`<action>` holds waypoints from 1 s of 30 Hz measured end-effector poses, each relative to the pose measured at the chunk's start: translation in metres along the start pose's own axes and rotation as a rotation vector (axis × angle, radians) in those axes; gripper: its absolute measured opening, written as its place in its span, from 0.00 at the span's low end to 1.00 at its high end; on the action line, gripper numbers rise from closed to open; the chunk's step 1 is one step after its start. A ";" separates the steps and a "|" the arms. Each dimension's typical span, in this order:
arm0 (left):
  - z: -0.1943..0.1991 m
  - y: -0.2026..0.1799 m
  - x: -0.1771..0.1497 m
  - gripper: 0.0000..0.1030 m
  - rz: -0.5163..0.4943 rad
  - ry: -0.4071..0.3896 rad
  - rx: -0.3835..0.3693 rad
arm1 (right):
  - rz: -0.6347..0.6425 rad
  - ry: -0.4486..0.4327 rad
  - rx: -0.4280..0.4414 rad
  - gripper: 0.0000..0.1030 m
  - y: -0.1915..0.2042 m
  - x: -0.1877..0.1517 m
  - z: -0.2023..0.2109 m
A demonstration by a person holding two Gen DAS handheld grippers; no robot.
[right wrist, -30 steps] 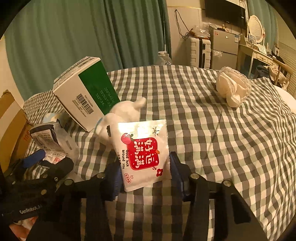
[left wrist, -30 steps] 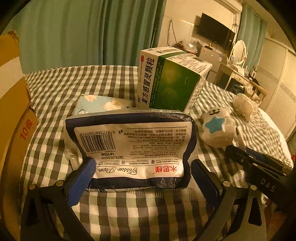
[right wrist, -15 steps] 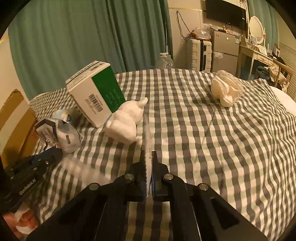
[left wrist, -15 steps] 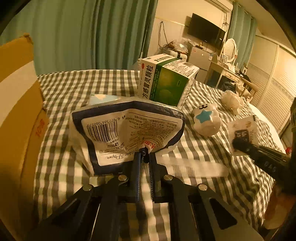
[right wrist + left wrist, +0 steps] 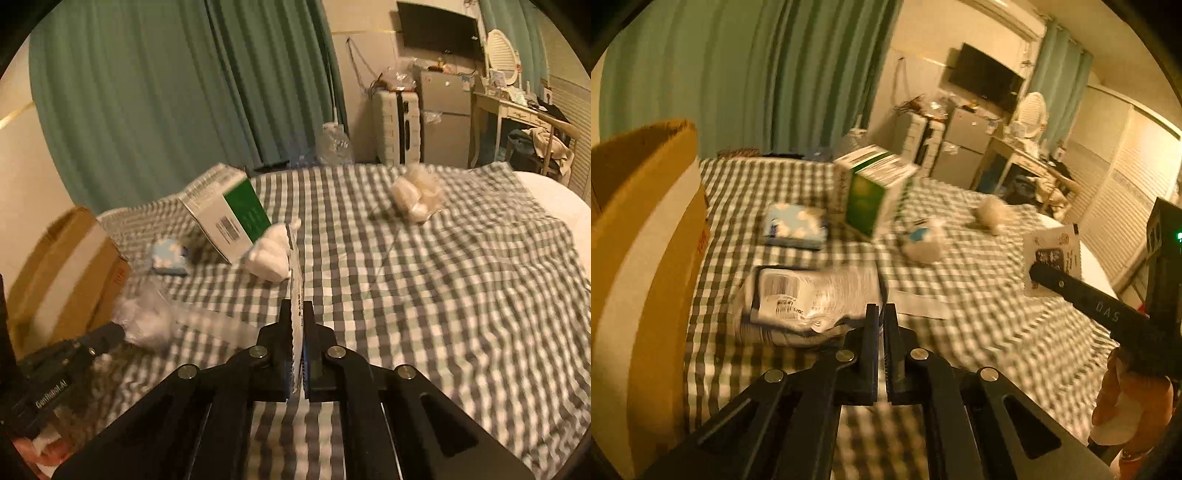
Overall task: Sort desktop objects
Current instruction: 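Grasp the red-printed sachet with the right gripper while the left grasps the tissue pack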
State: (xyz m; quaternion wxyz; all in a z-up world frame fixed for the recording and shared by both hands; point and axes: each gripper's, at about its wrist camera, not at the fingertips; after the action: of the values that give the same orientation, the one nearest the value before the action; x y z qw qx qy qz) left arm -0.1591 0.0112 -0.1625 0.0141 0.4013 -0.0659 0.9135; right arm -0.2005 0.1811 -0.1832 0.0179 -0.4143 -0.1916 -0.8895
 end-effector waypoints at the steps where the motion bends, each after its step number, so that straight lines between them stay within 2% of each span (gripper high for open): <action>1: 0.007 -0.004 -0.001 0.02 -0.006 -0.012 -0.003 | -0.004 -0.015 0.013 0.03 0.001 0.001 0.012; 5: 0.030 -0.015 0.000 0.02 -0.043 -0.022 -0.019 | -0.013 -0.060 0.024 0.03 0.008 -0.001 0.058; 7: 0.034 -0.014 0.000 0.02 -0.020 -0.004 -0.044 | -0.025 -0.073 0.025 0.03 0.009 -0.005 0.073; 9: 0.031 -0.015 -0.005 0.05 -0.032 0.030 -0.034 | -0.035 -0.077 0.020 0.03 0.010 -0.012 0.084; 11: 0.022 -0.019 -0.013 0.17 -0.068 0.066 0.005 | -0.048 -0.065 0.020 0.03 0.010 -0.018 0.086; 12: 0.015 -0.021 -0.017 0.37 -0.078 0.095 0.017 | -0.051 -0.062 0.016 0.03 0.010 -0.019 0.085; 13: 0.009 -0.022 -0.021 0.63 -0.081 0.115 0.040 | -0.049 -0.059 0.014 0.03 0.010 -0.020 0.083; 14: 0.004 -0.023 -0.026 0.72 -0.078 0.126 0.067 | -0.042 -0.055 0.011 0.03 0.011 -0.020 0.081; 15: -0.001 -0.023 -0.029 0.76 -0.066 0.128 0.079 | -0.038 -0.055 0.010 0.03 0.011 -0.020 0.080; 17: -0.013 -0.020 -0.030 0.77 -0.030 0.140 0.064 | -0.024 -0.043 0.015 0.03 0.012 -0.021 0.075; 23: -0.051 -0.017 -0.015 0.80 0.125 0.203 0.085 | -0.030 -0.003 0.027 0.03 0.001 -0.027 0.055; 26: -0.077 -0.010 -0.008 0.80 0.210 0.281 0.151 | -0.040 0.006 0.022 0.03 -0.008 -0.026 0.048; 27: -0.085 -0.004 -0.008 0.72 0.251 0.304 0.158 | -0.046 0.007 0.021 0.03 -0.010 -0.026 0.047; 28: -0.088 0.000 -0.008 0.51 0.285 0.315 0.149 | -0.050 0.012 0.013 0.03 -0.014 -0.026 0.047; 30: -0.091 0.008 -0.010 0.43 0.317 0.318 0.119 | -0.052 0.030 -0.012 0.03 -0.019 -0.027 0.043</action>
State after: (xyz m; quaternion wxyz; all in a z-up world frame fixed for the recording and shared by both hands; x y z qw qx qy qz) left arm -0.2194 0.0160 -0.2318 -0.1429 0.2371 -0.0712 0.9583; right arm -0.1553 0.2108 -0.1852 -0.0051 -0.3960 -0.1969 -0.8969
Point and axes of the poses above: each gripper's, at about its wrist camera, not at the fingertips, and z roughly against the way its jaws point, y to its left, x to its top, and after that the axes turned 11 degrees about x, right-handed
